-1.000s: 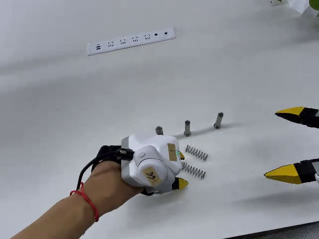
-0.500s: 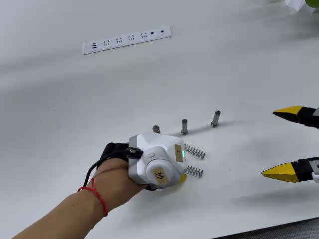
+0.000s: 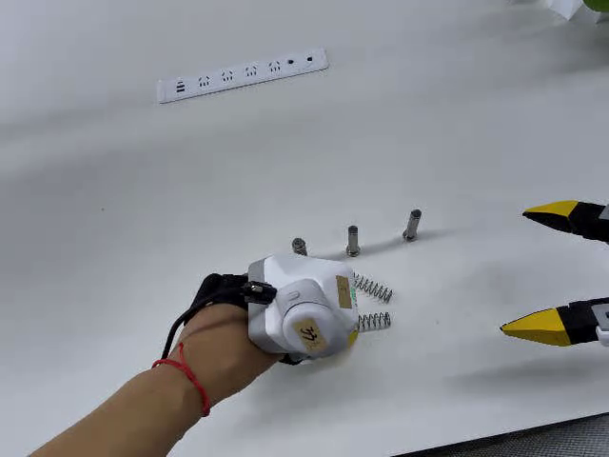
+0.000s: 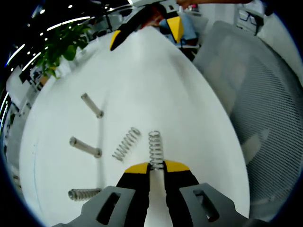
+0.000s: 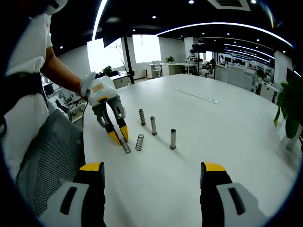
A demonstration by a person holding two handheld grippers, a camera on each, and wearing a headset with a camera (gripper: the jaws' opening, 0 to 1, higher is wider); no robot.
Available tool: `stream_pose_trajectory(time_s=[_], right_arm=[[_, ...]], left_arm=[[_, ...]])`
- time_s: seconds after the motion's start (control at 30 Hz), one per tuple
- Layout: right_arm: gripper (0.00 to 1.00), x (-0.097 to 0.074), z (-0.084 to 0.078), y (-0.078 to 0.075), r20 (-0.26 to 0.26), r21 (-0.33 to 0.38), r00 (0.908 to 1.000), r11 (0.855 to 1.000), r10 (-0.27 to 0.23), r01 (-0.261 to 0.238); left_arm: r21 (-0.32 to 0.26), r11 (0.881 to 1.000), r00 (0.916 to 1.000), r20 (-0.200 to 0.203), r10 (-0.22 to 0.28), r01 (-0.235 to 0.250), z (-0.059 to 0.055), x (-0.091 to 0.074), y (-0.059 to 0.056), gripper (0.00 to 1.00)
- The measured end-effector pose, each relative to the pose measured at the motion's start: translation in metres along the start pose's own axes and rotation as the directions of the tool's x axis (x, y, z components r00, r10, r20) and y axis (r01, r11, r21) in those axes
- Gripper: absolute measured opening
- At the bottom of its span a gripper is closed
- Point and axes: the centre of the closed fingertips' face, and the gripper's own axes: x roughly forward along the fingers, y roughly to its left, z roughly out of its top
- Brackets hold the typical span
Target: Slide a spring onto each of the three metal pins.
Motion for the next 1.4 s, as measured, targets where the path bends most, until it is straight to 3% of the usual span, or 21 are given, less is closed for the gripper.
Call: stream_pose_trajectory(time_s=[0.47,1.0,1.23,1.4], right_arm=[[0.84,0.002,-0.001,0.004,-0.008,0.0,1.0,1.0,0.004,-0.004],[0.83,0.007,0.003,0.012,-0.018,-0.006,0.9996,1.0,0.021,-0.021],[0.82,0.008,0.01,0.017,-0.012,-0.011,0.9995,0.999,0.03,-0.03],[0.82,0.008,0.018,0.018,-0.006,-0.016,0.9995,0.999,0.032,-0.032]], left_arm=[[-0.016,1.0,1.0,0.008,-0.006,0.006,0.0,0.0,-0.004,0.11],[-0.044,0.999,0.9987,0.051,-0.005,0.007,0.004,-0.009,-0.013,0.1],[-0.065,0.998,0.9945,0.103,0.016,-0.01,0.014,-0.021,-0.014,0.1],[-0.087,0.996,0.9856,0.162,0.05,-0.036,0.026,-0.036,-0.012,0.1]])
